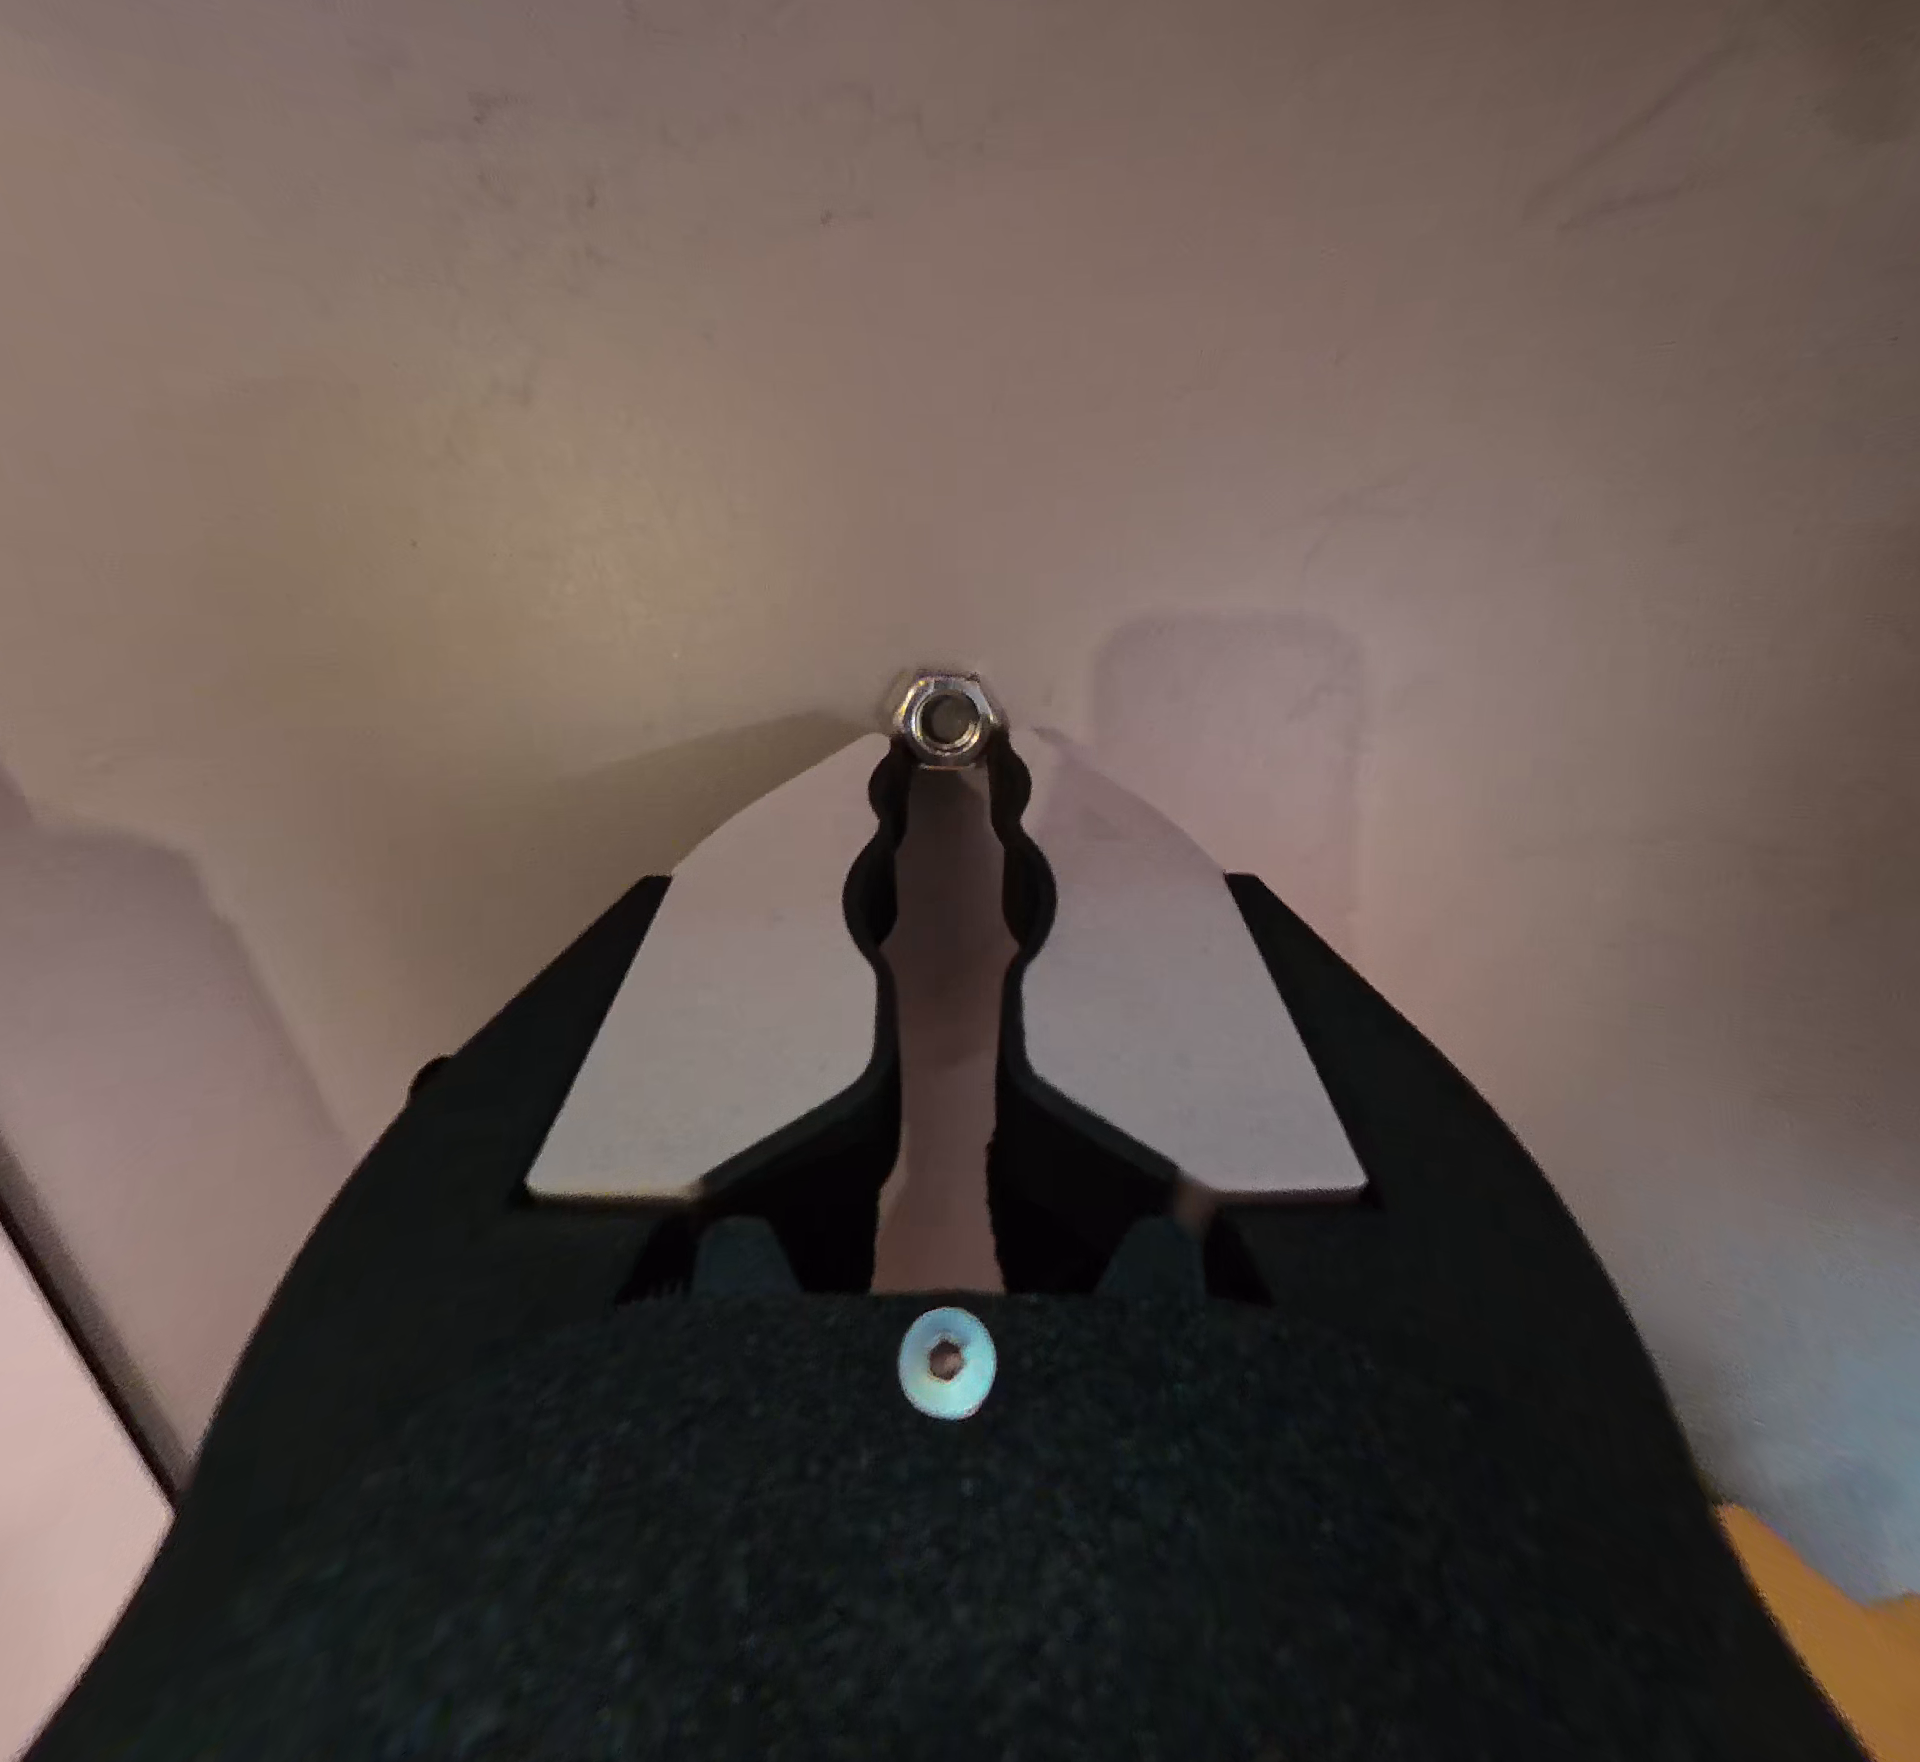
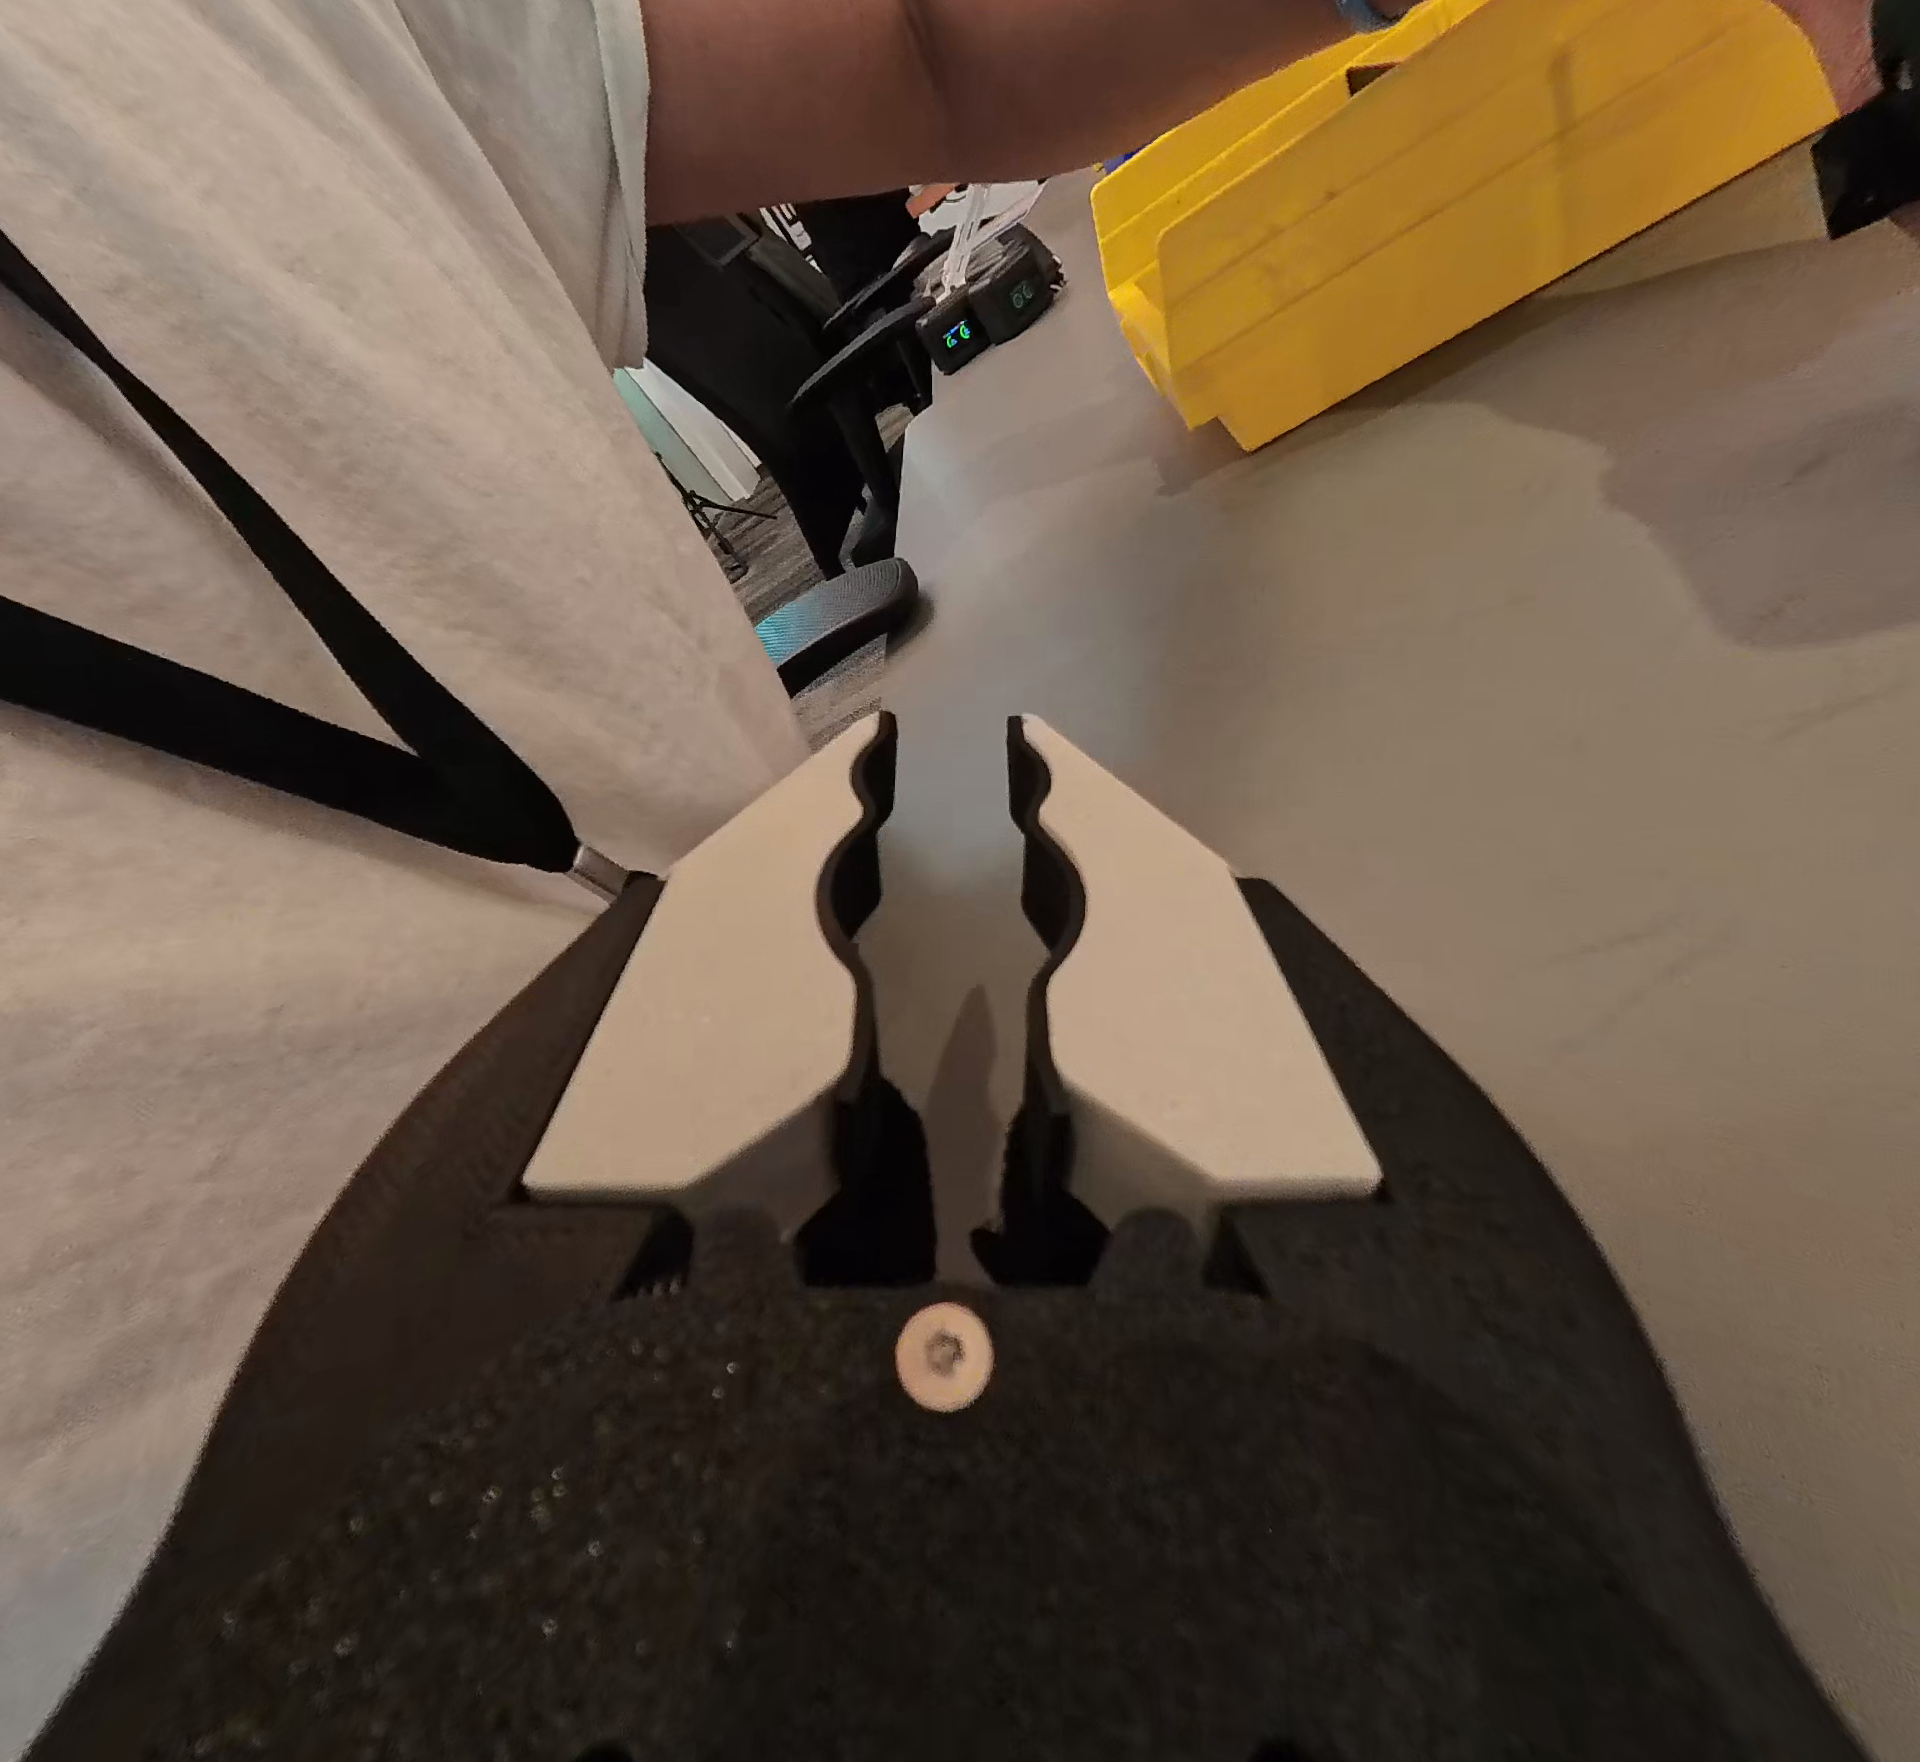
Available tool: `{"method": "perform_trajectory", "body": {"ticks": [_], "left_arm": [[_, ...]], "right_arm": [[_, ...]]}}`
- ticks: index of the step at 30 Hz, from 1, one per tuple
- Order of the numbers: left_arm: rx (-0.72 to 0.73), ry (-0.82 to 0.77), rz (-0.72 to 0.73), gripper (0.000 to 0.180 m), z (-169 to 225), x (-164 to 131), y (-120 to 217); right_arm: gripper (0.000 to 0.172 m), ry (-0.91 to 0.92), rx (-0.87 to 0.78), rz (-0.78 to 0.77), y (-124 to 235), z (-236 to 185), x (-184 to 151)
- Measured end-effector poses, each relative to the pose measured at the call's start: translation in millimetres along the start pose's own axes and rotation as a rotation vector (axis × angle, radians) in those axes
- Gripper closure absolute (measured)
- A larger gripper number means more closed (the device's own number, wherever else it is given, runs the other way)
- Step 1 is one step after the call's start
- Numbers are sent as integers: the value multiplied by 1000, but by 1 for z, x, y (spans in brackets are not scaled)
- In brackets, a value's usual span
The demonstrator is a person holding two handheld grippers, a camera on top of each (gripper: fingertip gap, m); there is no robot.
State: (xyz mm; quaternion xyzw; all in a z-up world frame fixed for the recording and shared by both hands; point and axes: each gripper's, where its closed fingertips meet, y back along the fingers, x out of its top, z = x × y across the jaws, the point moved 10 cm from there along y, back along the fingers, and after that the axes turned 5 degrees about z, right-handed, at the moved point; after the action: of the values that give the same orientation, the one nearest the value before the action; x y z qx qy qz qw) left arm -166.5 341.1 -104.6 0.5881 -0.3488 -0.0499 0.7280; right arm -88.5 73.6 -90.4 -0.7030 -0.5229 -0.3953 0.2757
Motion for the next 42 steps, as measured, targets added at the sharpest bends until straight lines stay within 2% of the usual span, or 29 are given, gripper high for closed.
{"method": "perform_trajectory", "body": {"ticks": [3, 5, 9, 13, 17, 22, 26, 28, 29, 32, 35, 38, 42], "left_arm": [[14, -4, 7, 165, 1, 1, -1], [32, -1, 4, 155, 2, 3, -2], [90, -6, 31, 146, 7, 7, 9], [144, 26, 134, 143, 17, 14, 48], [226, 72, 261, 141, 32, 9, 107], [398, 111, 391, 140, 56, -22, 189], [555, 183, 436, 139, 74, -69, 247], [606, 224, 411, 130, 82, -99, 262], [625, 241, 370, 127, 85, -115, 264], [663, 282, 227, 132, 84, -161, 252], [582, 368, 117, 139, 73, -195, 223], [493, 432, 34, 136, 52, -212, 192], [426, 460, -28, 141, 25, -222, 160]], "right_arm": [[151, -3, -2, 2, 1, 0, 0], [151, -4, -4, 7, 3, 0, 0], [151, -14, -1, 16, 4, 0, 0], [151, -19, 3, 12, 4, -1, -1], [151, -17, 4, 2, 4, -2, -2], [150, -23, 9, -4, 5, -3, -3], [150, -18, 6, -11, 6, -4, -5], [150, -21, 10, -11, 5, -3, -5], [150, -25, 14, -10, 4, -2, -4], [150, -39, 30, -7, -1, 2, -2], [150, -53, 46, -2, -6, 5, 0], [150, -66, 45, -5, -9, 8, -1], [150, -54, 13, -5, -6, 11, -1]]}}
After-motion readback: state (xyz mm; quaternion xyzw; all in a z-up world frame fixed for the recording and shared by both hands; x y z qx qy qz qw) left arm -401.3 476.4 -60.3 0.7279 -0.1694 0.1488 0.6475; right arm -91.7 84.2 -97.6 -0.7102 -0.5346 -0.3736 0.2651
